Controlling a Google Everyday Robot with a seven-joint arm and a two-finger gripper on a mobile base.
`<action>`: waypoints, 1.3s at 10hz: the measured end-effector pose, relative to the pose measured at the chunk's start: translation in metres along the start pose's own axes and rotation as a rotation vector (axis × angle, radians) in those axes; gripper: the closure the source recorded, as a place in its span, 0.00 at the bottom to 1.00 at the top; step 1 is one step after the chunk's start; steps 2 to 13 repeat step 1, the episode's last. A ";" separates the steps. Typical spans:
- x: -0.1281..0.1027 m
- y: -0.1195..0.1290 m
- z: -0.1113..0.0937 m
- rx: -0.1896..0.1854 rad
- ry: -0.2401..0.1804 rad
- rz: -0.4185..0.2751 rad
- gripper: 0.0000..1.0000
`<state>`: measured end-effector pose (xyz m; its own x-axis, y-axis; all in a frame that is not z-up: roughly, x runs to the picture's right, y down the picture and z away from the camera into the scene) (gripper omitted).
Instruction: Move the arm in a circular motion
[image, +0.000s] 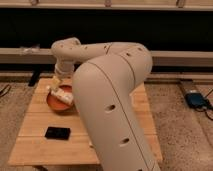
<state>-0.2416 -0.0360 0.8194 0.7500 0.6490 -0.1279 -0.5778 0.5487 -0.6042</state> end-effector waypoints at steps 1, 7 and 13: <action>0.000 -0.001 0.000 0.001 0.000 0.001 0.20; 0.000 -0.001 0.000 0.001 0.000 0.001 0.20; 0.000 -0.001 0.000 0.001 0.000 0.001 0.20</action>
